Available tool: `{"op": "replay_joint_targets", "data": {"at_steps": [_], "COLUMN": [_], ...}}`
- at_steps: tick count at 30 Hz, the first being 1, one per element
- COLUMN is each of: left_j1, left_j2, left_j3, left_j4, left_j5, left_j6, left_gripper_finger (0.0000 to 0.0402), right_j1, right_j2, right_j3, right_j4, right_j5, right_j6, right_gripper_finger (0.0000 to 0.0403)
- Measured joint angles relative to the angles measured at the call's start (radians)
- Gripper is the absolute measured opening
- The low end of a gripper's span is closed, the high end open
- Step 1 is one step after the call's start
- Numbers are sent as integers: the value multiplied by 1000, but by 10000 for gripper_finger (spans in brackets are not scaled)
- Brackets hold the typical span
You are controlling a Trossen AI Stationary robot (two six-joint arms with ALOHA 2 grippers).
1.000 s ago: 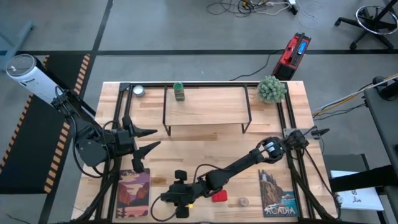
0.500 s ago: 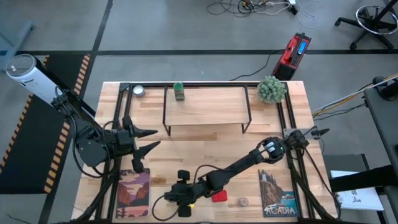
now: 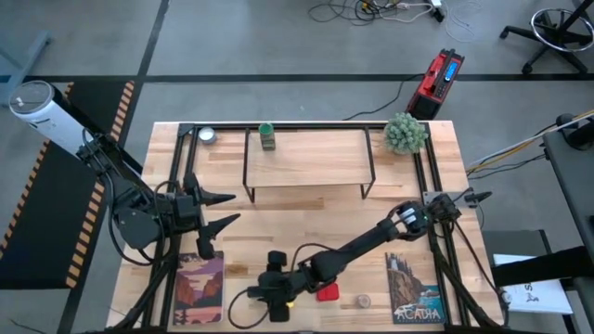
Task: Shelf spices
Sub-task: Remove the green seasoning bottle from the shelf
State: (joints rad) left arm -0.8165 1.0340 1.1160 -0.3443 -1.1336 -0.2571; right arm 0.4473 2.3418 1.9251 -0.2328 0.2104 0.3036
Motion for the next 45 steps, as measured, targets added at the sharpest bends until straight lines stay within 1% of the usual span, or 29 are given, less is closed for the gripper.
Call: {"op": "replay_joint_targets", "data": {"at_steps": [4,7,12,18,22,27,31,36,39,45], "left_j1": [0,2,4,7,7,7,10,33,53,154], "left_j2": [0,0,1,2,2,3,3,3,3,-2], "left_j3": [0,-7,-33,-37,-38,-39,-40,-39,-39,-39], "left_j4": [-43,-103,-139,-131,-130,-131,-125,-122,-122,-127], "left_j5": [1,-3,-56,-60,-74,-82,-83,-90,-89,-83], "left_j6": [-32,-91,-148,-154,-153,-138,-76,-58,-39,14], "left_gripper_finger": [203,204,204,204,204,204,204,204,204,204], "right_j1": [0,0,0,-2,-7,-24,-51,-86,-112,-193], "right_j2": [-56,-94,-152,-208,-260,-368,-470,-606,-672,-743], "right_j3": [0,0,-14,-26,-46,-137,-229,-358,-421,-487], "right_j4": [-34,-78,-183,-270,-290,-277,-246,-140,-89,-74], "right_j5": [1,10,83,127,161,209,216,200,169,134], "right_j6": [-32,-62,-113,-167,-208,-244,-263,-306,-331,-362], "right_gripper_finger": [256,265,272,264,254,241,232,223,217,209]}}
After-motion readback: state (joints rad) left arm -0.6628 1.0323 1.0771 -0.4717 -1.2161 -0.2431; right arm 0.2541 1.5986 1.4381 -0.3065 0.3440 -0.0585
